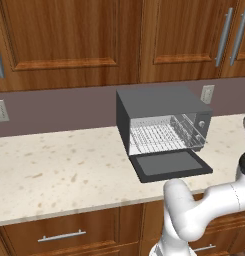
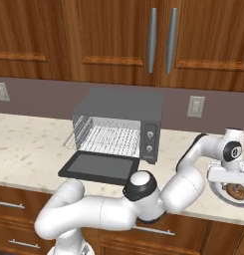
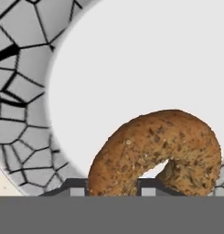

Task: Pick up the bagel from the plate, place it on the toaster oven rack, close the door, and set the timer.

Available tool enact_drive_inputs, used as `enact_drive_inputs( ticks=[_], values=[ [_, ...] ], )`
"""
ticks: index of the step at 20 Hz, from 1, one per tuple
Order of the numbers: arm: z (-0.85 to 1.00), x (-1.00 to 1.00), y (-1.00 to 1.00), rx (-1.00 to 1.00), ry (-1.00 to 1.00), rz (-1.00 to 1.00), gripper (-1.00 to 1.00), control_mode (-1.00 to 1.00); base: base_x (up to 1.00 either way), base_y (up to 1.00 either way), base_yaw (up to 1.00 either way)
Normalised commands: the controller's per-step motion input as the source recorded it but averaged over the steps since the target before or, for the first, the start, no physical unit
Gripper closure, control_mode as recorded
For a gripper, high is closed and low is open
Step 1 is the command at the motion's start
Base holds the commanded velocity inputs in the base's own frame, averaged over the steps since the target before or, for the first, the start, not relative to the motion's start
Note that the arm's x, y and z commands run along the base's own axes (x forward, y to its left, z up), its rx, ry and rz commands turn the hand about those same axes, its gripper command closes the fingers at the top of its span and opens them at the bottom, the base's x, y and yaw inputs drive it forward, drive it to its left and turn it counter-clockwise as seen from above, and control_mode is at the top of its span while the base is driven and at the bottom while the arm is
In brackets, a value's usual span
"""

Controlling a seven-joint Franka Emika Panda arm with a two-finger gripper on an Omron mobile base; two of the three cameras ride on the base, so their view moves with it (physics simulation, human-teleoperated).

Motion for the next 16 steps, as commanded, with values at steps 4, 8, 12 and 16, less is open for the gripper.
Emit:
enact_drive_inputs(
  ticks=[4, 8, 12, 16],
  values=[
    [0.41, -0.56, 0.14, 0.13, -0.22, 0.02, 1.0, -1.0, 0.0, 0.0, 0.0],
    [0.63, -0.68, 0.41, 0.06, -0.29, 0.0, 1.0, -1.0, 0.0, 0.0, 0.0],
    [0.38, -0.7, 0.76, 0.0, -0.28, 0.01, 1.0, -1.0, 0.0, 0.0, 0.0],
    [0.24, -0.68, 0.9, -0.01, -0.28, 0.04, 1.0, -1.0, 0.0, 0.0, 0.0]
  ],
)
